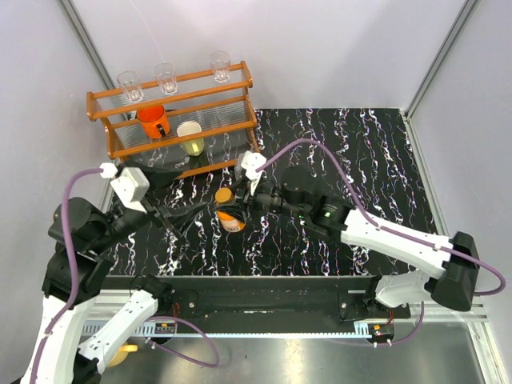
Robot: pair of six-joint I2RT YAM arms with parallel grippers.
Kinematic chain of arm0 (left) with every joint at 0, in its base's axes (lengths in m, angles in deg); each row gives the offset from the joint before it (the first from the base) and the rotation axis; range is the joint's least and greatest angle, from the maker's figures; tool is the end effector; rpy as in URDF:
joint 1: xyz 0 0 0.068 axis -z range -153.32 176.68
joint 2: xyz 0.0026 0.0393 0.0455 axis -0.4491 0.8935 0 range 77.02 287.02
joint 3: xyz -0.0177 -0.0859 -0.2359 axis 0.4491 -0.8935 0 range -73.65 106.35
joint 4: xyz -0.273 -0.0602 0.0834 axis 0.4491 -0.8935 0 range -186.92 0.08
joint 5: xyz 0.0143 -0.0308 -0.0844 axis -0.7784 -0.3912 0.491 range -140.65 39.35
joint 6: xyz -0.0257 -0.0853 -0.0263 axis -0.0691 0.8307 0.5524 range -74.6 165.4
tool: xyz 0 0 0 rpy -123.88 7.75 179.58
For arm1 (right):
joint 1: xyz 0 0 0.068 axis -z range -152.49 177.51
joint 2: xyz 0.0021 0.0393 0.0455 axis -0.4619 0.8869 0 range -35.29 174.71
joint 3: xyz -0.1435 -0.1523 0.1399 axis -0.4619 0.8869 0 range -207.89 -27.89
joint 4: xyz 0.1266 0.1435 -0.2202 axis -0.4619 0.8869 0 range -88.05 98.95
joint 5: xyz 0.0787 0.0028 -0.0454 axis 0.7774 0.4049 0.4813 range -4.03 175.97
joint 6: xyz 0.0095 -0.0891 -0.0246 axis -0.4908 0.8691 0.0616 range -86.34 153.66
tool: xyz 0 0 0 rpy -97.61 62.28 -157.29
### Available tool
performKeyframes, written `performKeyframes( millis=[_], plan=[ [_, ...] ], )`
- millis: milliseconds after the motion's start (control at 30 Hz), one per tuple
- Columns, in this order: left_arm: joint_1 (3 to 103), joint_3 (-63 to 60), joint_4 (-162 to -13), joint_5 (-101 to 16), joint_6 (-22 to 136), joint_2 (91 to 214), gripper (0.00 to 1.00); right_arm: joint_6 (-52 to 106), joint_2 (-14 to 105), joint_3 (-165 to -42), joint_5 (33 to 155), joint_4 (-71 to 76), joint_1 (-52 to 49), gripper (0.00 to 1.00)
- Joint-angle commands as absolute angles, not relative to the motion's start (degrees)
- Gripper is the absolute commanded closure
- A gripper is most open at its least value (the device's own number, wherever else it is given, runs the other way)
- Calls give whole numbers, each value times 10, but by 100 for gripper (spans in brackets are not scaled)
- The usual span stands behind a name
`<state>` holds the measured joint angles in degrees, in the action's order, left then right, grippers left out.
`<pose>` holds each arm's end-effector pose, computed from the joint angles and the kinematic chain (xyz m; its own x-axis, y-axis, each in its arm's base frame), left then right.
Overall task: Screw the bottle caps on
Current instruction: Place the plastic bottle at the center of the board.
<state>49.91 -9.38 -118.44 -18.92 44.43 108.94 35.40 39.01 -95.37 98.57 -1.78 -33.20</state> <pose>0.1309 -0.1040 0.4502 0.0753 -0.0167 -0.9970 0.8165 0.5751 0.0520 0.1760 0.3509 0.3648 0.0028 -0.0557 -0.9984 -0.9581 0.2859 -0.0186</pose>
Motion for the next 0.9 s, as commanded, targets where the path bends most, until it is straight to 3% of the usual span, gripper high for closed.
performKeyframes(
  millis=[0,267,500,633,867],
  plan=[
    [496,-15,-1231,-312,490,1123,1,340,459,-906,996,-189,-327,81],
    [496,46,-1317,-374,521,1153,1,313,672,-957,1022,-390,-327,77],
    [496,82,-1346,-378,530,1161,1,302,812,-1083,1051,-420,-329,72],
    [496,96,-1356,-386,528,1168,1,305,857,-1123,1081,-423,-329,63],
    [496,105,-1356,-397,521,1177,1,310,936,-1166,1125,-451,-328,60]
  ],
)
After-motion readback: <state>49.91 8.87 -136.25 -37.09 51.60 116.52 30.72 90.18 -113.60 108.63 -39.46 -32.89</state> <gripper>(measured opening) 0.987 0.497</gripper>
